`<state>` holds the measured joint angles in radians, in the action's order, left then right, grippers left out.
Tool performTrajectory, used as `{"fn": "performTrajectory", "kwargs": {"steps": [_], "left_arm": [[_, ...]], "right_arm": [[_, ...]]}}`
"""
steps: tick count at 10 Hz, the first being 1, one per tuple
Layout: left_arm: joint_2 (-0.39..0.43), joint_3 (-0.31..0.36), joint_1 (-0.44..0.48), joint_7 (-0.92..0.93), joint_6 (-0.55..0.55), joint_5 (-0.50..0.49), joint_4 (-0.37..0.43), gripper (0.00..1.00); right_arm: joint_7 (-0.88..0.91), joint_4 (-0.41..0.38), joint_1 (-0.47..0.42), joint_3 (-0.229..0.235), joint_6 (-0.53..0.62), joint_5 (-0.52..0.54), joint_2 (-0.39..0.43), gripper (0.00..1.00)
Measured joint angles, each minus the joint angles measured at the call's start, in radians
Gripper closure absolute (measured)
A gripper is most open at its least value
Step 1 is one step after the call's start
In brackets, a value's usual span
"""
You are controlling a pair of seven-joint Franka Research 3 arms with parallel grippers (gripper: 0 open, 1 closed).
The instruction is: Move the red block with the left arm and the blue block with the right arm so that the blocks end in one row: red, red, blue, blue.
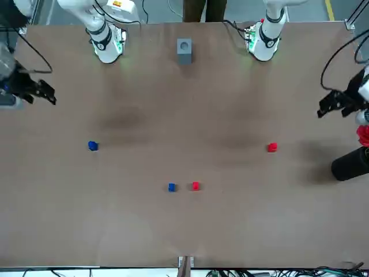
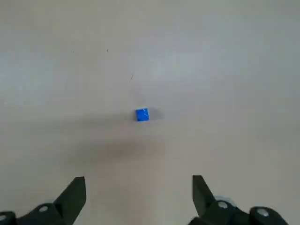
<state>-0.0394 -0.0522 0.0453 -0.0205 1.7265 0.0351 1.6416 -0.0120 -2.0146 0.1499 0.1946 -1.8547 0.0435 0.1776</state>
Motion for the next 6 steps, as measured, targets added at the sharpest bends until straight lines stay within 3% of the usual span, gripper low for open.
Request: {"fn": "performTrajectory", "kwargs": {"steps": [3, 6], "left_arm": [[-0.004, -0.001, -0.005, 0.002, 0.157, 0.0, 0.15, 0.05], [-0.009, -0.006, -0.043, 0.003, 0.391, -0.043, 0.364, 0.02]], "right_arm": [[0.0, -0.214, 0.0, 0.0, -0.285, -0.001, -0.021, 0.0], [-0.001, -0.299, -0.001, 0.0, -0.499, -0.003, -0.141, 0.02]]}}
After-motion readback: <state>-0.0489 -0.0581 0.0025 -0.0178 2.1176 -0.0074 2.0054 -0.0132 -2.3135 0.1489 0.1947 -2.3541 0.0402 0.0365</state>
